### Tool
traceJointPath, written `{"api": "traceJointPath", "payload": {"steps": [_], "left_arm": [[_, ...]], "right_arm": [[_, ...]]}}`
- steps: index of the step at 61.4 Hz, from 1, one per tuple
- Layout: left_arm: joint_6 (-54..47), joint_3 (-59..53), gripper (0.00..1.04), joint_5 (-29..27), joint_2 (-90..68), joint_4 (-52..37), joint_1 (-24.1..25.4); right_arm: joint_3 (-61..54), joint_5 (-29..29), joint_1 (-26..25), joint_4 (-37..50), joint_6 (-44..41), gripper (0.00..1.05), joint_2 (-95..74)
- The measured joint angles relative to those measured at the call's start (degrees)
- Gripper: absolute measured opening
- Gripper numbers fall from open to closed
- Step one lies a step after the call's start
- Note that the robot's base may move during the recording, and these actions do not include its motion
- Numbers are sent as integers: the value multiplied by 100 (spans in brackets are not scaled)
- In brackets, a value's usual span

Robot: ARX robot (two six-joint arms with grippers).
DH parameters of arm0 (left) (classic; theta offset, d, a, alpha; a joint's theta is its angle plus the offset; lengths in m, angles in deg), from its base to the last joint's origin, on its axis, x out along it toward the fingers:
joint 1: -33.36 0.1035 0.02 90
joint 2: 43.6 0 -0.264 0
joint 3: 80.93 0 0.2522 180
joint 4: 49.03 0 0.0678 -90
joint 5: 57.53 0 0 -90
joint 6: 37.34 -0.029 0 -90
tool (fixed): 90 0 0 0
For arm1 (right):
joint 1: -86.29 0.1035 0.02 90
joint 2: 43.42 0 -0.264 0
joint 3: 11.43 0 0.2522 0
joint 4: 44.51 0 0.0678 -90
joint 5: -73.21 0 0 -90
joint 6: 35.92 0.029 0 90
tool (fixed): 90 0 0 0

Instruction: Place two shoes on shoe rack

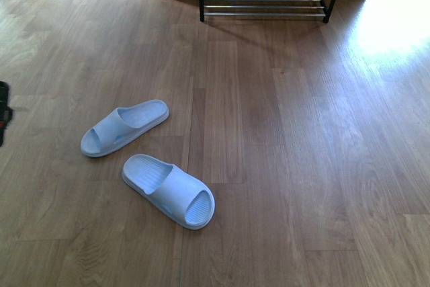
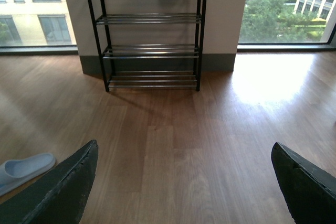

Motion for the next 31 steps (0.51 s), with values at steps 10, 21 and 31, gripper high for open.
{"api": "traceJointPath", "payload": {"steps": [10, 21, 31], "left_arm": [[-686, 809, 95, 525, -1351, 111, -258], [-1781, 1777, 95, 1493, -2892, 457, -490], [-2667, 2643, 95, 1978, -3923, 1038, -535]], "right_arm": [[0, 0, 0, 0, 0, 96, 0], [0, 0, 0, 0, 2, 96, 0], [0, 0, 0, 0, 0, 96, 0]]}}
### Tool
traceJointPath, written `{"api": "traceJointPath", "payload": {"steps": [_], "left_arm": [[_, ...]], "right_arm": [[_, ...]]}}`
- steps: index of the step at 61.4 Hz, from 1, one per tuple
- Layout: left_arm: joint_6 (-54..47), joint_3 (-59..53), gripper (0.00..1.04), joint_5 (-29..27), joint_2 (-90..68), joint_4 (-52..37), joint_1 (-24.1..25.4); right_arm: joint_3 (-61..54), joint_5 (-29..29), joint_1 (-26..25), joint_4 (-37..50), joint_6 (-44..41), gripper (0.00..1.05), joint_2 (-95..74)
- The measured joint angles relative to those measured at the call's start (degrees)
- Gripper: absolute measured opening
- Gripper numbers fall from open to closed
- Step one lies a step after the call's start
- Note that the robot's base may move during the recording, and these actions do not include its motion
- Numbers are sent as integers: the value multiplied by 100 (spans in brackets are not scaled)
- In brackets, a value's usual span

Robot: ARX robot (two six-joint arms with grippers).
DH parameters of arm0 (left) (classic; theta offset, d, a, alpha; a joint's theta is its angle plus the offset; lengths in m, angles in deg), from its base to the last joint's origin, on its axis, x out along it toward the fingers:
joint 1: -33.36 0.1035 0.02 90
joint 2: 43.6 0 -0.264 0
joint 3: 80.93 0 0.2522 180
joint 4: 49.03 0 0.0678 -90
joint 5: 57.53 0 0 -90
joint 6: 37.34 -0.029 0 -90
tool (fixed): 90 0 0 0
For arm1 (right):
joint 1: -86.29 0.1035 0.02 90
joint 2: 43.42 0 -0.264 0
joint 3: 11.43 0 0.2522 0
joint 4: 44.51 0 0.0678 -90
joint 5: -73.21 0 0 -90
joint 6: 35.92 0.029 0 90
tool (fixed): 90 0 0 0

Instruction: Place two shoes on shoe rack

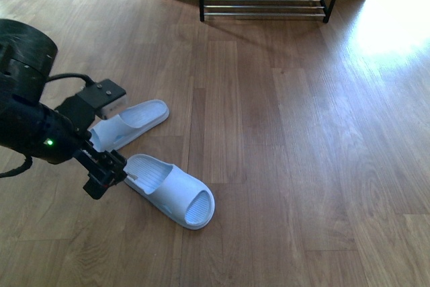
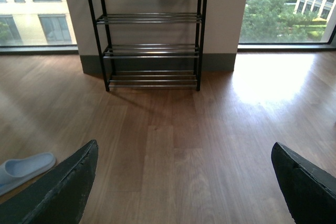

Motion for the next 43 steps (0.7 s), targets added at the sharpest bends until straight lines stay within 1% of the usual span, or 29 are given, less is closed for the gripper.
{"api": "traceJointPath", "payload": {"steps": [4, 24, 28, 33, 43], "left_arm": [[-463, 525, 95, 122, -522, 214, 2], [-2111, 2957, 95, 704, -2468, 1290, 72], [-2361, 3390, 95, 872, -2789, 1694, 42], [-2708, 3792, 95, 1082, -3128, 2221, -57], [-2933, 4177, 95, 1373, -3486, 2402, -245]], "right_arm": [[0, 0, 0, 0, 0, 96, 0], [0, 0, 0, 0, 0, 96, 0], [0, 0, 0, 0, 0, 96, 0], [0, 0, 0, 0, 0, 96, 0], [0, -2, 0, 0, 0, 96, 0]]}}
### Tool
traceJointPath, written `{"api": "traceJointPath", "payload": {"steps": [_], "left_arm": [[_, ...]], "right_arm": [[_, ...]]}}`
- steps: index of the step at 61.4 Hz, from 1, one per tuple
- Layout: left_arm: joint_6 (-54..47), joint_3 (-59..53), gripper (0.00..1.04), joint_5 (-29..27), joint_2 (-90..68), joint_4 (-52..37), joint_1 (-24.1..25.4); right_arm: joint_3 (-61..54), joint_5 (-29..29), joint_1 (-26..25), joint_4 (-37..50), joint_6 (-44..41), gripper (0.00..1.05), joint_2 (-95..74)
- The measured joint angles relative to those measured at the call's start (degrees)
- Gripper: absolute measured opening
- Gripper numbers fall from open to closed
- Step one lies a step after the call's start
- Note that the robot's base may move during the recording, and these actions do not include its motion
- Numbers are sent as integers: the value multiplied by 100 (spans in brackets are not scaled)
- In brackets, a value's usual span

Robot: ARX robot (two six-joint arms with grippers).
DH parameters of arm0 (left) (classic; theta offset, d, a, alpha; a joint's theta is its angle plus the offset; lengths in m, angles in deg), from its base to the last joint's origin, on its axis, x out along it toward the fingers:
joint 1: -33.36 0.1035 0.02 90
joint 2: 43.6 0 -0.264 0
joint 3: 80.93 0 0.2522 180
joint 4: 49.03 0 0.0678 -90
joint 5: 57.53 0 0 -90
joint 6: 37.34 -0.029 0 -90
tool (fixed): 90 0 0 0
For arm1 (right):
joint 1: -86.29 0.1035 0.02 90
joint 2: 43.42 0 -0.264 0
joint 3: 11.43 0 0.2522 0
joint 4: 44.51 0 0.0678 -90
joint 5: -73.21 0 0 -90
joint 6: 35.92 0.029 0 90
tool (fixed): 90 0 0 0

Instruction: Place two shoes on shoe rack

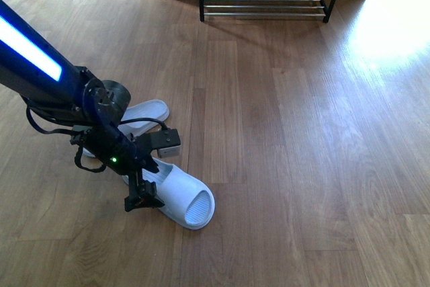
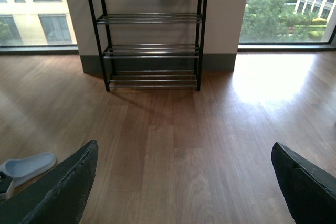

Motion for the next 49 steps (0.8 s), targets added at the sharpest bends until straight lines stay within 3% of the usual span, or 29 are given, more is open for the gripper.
{"api": "traceJointPath", "payload": {"steps": [30, 49], "left_arm": [[-863, 793, 95, 11, -748, 1110, -203], [-905, 787, 49, -151, -835, 737, -125]], "right_arm": [[0, 2, 0, 0, 2, 96, 0], [0, 2, 0, 0, 0, 96, 0]]}}
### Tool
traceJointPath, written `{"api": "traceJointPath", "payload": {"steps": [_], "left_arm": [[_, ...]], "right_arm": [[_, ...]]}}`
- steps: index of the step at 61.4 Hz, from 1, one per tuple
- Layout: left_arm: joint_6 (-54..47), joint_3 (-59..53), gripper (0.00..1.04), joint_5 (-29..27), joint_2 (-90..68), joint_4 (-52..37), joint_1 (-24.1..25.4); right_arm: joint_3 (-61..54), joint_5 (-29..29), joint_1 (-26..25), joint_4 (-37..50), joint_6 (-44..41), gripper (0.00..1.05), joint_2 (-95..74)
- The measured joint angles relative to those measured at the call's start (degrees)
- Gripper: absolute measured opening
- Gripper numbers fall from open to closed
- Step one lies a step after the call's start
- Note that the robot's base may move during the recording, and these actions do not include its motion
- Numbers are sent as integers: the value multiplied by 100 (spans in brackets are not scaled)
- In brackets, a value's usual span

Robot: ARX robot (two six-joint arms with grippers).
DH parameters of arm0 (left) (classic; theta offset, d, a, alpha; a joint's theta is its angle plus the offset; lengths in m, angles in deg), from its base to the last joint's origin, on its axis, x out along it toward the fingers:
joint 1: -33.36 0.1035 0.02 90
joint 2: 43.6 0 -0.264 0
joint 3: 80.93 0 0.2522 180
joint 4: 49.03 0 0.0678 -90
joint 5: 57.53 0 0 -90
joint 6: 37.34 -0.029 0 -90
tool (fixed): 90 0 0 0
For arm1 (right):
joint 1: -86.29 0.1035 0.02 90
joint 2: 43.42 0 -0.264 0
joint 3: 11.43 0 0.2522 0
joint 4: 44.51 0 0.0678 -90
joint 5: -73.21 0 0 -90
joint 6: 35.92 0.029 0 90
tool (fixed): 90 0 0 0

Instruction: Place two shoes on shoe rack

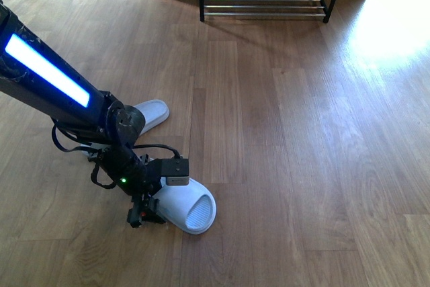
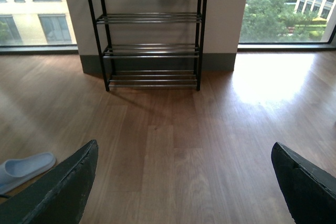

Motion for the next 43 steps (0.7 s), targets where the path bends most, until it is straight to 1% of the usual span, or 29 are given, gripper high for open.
{"api": "traceJointPath", "payload": {"steps": [1, 3, 4, 9, 10, 12, 15, 18, 22, 25, 28, 29, 35, 36, 43], "left_arm": [[4, 0, 46, 2, -9, -17, 0], [7, 2, 42, 0, -15, -22, 7], [11, 0, 39, -4, -22, -57, 17], [68, -15, 28, 4, -35, -164, 39], [87, -20, 24, 2, -35, -186, 46], [157, -74, 17, 17, -35, -304, 70], [280, -155, 11, 72, -13, -437, 94], [474, -385, 2, 85, 59, -763, 155], [879, -693, 2, 59, 192, -1246, 234], [1314, -1003, 2, -66, 389, -1849, 310], [1635, -1211, 2, -264, 564, -2299, 376], [1838, -1333, 2, -428, 680, -2562, 407], [2651, -1810, 2, -651, 1196, -3368, 566], [2959, -1967, 2, -745, 1377, -3585, 610], [3888, -2747, 2, -1331, 2345, -4522, 778]], "right_arm": [[0, 0, 0, 0, 0, 96, 0], [0, 0, 0, 0, 0, 96, 0], [0, 0, 0, 0, 0, 96, 0], [0, 0, 0, 0, 0, 96, 0], [0, 0, 0, 0, 0, 96, 0], [0, 0, 0, 0, 0, 96, 0], [0, 0, 0, 0, 0, 96, 0], [0, 0, 0, 0, 0, 96, 0], [0, 0, 0, 0, 0, 96, 0], [0, 0, 0, 0, 0, 96, 0], [0, 0, 0, 0, 0, 96, 0], [0, 0, 0, 0, 0, 96, 0], [0, 0, 0, 0, 0, 96, 0], [0, 0, 0, 0, 0, 96, 0], [0, 0, 0, 0, 2, 96, 0]]}}
